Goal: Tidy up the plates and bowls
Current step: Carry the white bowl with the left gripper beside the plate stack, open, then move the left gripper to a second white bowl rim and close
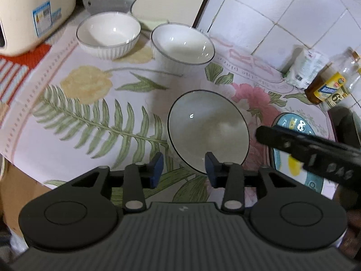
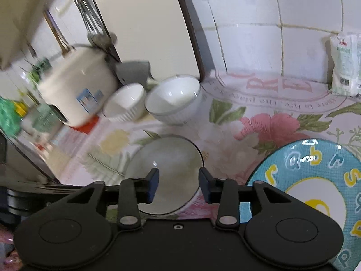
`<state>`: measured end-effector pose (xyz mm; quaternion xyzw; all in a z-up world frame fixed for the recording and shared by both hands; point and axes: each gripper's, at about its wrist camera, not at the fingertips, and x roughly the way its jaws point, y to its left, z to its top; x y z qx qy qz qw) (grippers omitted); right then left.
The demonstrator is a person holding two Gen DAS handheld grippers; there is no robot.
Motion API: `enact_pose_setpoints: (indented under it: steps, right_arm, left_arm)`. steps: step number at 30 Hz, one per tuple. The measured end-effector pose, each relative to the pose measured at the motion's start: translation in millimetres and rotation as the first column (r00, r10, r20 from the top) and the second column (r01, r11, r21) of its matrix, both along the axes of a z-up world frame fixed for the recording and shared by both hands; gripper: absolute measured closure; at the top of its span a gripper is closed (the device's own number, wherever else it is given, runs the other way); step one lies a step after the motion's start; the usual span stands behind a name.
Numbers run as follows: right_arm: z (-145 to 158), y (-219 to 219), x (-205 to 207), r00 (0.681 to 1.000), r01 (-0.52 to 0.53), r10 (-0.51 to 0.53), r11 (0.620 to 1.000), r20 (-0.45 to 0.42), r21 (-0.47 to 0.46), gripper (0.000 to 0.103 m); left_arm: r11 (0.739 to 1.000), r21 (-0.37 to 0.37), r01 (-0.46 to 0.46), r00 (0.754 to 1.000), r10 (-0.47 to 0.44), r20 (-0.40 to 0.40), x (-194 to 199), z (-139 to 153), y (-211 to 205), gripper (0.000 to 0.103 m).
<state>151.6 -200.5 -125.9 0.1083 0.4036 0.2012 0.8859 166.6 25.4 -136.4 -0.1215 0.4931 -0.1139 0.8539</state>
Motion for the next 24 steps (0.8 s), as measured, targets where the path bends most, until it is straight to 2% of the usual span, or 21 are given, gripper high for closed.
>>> enact_pose_setpoints:
  steps: [4,8,12,16,20,24]
  right_arm:
    - [20.6,-2.6,-6.2,0.997,-0.048,0.048,0.999,0.053,-0.006,0.041]
    - [37.3,-2.9,-8.8,0.985,-0.118,0.119,0.993,0.125,-0.013,0.035]
    - [48.2,-3.1,-4.0,0.968,-0.172,0.169,0.985,0.187,-0.003,0.033]
    - [55.2,-1.0,10.9,0.961,-0.180,0.172,0.984,0.218,0.016,0.033]
    - [56.4,-1.9,37.7,0.964,-0.189,0.171,0.980,0.205,0.070,0.033]
    - [43.1,-8.7,71.9,0.983,-0.138,0.116,0.978,0.138,0.157,0.033]
  left_arm:
    - [0.999,0.027,0.027,0.999,-0.027,0.022,-0.5,16.1,2.0,0.061]
    - [0.999,0.025,0.029,0.998,-0.031,0.048,4.6,27.0,4.8,0.057]
    - [0.999,0.024,0.029,0.997,-0.031,0.064,13.2,34.7,3.8,0.057]
    - [1.000,0.023,0.019,0.996,-0.021,0.087,27.7,42.9,6.1,0.057]
    - [1.000,0.018,-0.006,0.993,0.004,0.120,47.7,50.5,10.0,0.057]
    - [1.000,0.008,-0.029,0.987,0.027,0.160,69.3,51.3,13.8,0.057]
